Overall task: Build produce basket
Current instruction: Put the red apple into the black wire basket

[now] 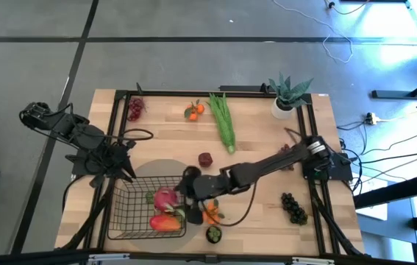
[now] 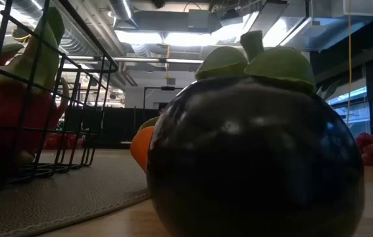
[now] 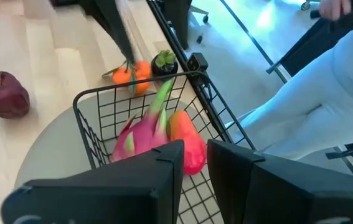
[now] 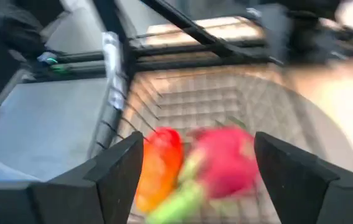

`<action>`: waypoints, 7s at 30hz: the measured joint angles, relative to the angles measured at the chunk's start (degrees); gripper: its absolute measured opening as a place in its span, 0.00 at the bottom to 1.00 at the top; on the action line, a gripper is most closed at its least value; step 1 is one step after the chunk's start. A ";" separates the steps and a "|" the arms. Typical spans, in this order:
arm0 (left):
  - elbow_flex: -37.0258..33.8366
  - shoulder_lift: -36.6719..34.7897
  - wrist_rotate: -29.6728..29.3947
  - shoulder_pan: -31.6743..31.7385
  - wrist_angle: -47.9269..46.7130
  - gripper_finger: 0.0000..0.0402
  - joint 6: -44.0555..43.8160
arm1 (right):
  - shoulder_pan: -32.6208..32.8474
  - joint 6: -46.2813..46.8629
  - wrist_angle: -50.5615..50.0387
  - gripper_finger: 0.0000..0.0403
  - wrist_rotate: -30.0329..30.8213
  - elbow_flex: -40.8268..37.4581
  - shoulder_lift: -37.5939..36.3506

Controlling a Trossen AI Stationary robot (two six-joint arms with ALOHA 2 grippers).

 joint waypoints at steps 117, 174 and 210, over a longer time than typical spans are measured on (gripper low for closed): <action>0.04 8.12 -35.89 0.04 -5.87 0.15 -7.49 | -19.08 -24.39 -42.99 0.74 -13.64 8.07 -0.40; 0.00 8.11 -35.89 0.04 -5.80 0.15 -7.47 | -22.42 -43.23 -41.55 0.85 -13.60 7.03 11.85; 0.00 8.11 -35.89 0.04 -5.80 0.15 -7.46 | -22.17 -28.19 -51.40 0.49 -16.88 18.81 11.98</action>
